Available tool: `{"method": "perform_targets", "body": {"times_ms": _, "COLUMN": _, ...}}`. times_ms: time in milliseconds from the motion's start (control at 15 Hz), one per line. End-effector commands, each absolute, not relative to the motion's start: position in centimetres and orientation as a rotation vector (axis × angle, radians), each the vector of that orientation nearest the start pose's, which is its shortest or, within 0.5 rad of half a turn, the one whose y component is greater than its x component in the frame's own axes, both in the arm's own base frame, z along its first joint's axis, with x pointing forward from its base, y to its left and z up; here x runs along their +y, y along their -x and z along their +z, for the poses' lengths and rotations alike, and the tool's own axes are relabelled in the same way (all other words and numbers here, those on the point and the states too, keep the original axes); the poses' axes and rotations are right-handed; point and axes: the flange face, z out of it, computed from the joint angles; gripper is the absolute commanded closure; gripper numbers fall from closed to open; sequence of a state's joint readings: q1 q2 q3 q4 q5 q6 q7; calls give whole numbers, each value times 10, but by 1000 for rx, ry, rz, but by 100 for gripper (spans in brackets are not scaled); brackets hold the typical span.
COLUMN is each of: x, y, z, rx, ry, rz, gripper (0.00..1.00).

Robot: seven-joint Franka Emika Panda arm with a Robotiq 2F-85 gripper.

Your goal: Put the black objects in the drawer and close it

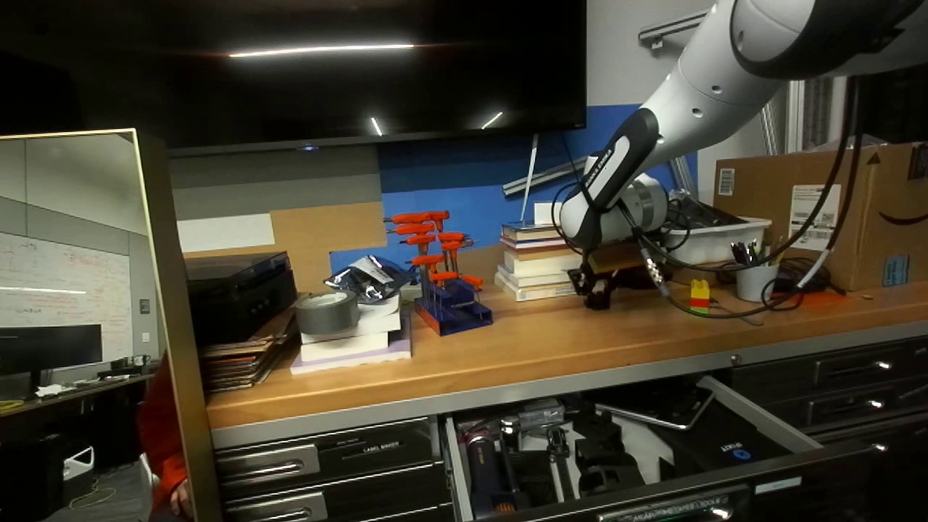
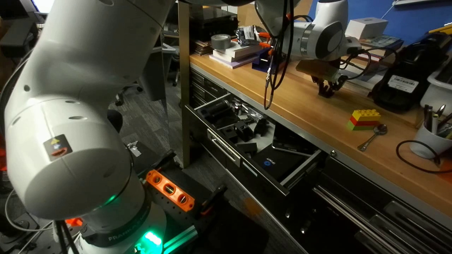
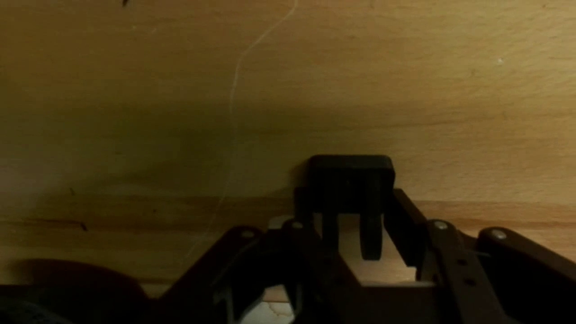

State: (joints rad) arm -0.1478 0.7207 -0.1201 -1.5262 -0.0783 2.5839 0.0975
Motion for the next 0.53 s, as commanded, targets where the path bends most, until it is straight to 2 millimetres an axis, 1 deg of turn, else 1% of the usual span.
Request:
{"method": "perform_targets", "body": {"times_ms": 0, "x": -159, "y": -705, "z": 285, "rx": 521, "ry": 3237, "rz": -406, "gripper": 78}}
{"method": "perform_targets", "body": {"times_ms": 200, "x": -128, "y": -686, "z": 294, "rx": 594, "ry": 3266, "rz": -284, "gripper": 78}}
{"method": "perform_targets", "body": {"times_ms": 333, "x": -98, "y": -670, "z": 298, "rx": 621, "ry": 3282, "rz": -213, "gripper": 78}}
{"method": "perform_targets", "body": {"times_ms": 467, "x": -67, "y": -650, "z": 300, "rx": 636, "ry": 3291, "rz": -156, "gripper": 78}}
